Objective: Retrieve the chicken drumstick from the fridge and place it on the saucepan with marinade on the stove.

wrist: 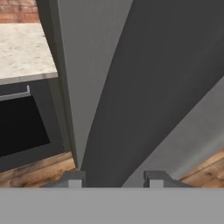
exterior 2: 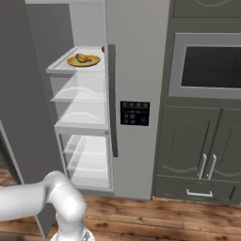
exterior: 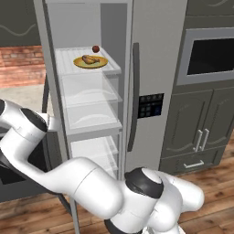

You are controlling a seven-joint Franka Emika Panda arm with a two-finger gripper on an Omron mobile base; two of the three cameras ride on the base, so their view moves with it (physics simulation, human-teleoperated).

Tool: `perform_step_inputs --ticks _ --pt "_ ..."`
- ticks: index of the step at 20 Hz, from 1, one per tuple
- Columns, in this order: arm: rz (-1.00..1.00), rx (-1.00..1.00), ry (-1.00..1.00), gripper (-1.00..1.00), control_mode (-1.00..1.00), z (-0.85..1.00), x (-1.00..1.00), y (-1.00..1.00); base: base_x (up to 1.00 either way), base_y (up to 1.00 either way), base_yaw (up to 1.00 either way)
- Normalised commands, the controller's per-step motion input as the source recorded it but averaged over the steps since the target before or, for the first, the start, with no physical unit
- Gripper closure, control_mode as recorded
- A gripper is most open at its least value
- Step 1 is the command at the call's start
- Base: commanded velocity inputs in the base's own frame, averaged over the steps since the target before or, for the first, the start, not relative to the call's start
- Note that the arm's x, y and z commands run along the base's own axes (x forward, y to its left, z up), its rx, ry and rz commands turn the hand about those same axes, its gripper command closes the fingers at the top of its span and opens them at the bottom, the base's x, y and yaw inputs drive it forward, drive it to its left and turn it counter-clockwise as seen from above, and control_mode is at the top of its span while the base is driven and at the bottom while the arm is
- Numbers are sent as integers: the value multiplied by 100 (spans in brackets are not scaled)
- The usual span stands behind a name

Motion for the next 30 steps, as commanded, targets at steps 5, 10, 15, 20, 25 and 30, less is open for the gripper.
perform_step_inputs --ticks 5,10,15,20,25,30 --pt "0 0 0 -100 -100 0 0 0 0 0 0" --pt "0 0 0 -100 -100 0 0 0 0 0 0" --pt "2 0 0 -100 -100 2 -15 -3 0 0 0" --pt "5 0 0 -100 -100 27 -53 -5 0 0 0" --pt "8 0 -3 -100 -100 16 -60 -42 0 0 0" --pt "11 1 -1 -100 -100 35 -38 -75 0 0 0"
